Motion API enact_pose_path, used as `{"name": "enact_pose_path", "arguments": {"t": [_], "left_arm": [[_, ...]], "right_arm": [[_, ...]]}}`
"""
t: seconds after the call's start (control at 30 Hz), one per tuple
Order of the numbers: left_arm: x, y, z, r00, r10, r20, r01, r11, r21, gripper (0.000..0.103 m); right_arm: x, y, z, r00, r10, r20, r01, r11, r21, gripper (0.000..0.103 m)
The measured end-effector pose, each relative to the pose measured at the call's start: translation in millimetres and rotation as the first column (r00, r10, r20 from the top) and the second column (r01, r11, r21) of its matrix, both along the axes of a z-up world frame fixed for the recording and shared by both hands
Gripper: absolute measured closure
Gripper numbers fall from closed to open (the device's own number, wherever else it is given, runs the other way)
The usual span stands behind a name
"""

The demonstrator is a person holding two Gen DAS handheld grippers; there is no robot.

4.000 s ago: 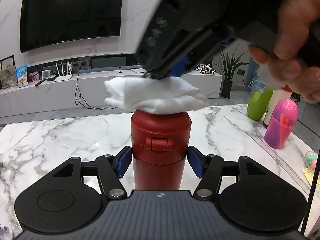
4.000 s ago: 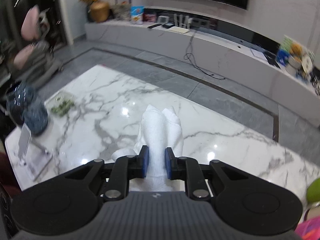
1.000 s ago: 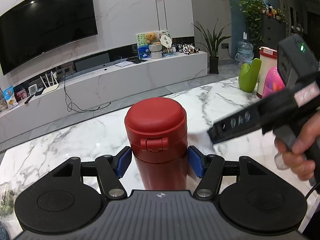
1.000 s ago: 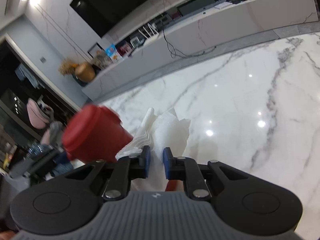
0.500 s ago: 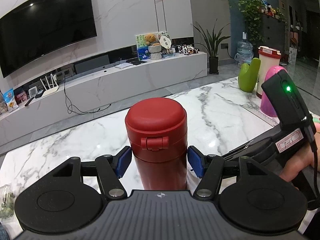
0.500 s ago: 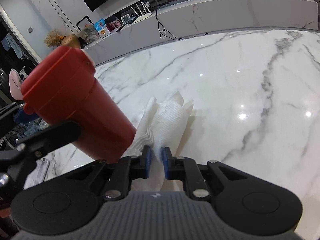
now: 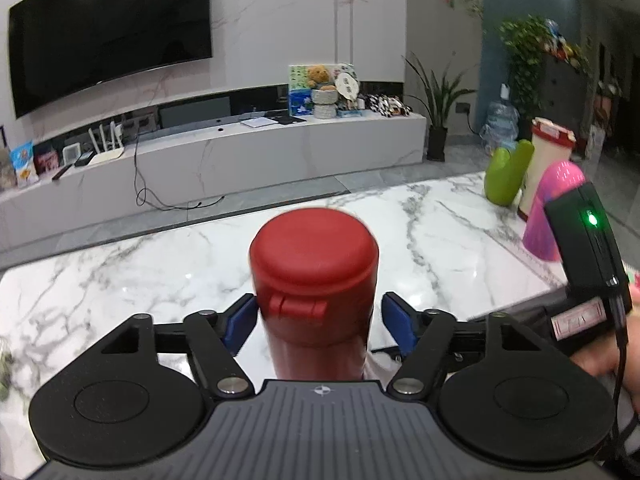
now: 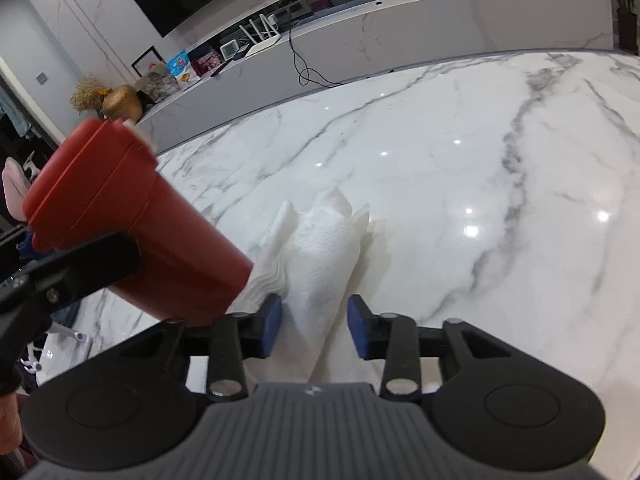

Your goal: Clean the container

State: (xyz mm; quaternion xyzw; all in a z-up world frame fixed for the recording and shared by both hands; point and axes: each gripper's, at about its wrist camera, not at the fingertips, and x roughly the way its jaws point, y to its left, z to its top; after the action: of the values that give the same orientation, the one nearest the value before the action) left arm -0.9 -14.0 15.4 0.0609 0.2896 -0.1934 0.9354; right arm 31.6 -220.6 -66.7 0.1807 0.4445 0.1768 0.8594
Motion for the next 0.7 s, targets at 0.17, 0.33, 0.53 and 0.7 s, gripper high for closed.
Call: {"name": "enact_pose_path", "arguments": {"t": [0.17,0.33,0.53,0.7], "left_arm": [[4,6,2,1.0,0.0,-0.014,0.0,0.999,-0.039,0.041],[5,5,1,1.0,-0.007,-0.003,0.007,0.999,-0.037,0.041],[4,2,0,1.0,-0.011,0.003,0.011,1.0,-0.022,0.041],[5,3,0,1.0,-0.007,-0.004,0.007,1.0,-0.024,0.041]], "right_arm": [[-4,-2,0,1.0,-0.021,-0.014,0.021,1.0,0.016,0.062],[0,-8,-9,0.997,-0.058,-0.055,0.061,0.996,0.068,0.062],[2,-3,-17,0.998,-0.028,-0.056,0.033,0.996,0.081,0.078],[1,1,-4,1.0,-0.001,-0.016,0.002,0.999,0.039,0.089]]}}
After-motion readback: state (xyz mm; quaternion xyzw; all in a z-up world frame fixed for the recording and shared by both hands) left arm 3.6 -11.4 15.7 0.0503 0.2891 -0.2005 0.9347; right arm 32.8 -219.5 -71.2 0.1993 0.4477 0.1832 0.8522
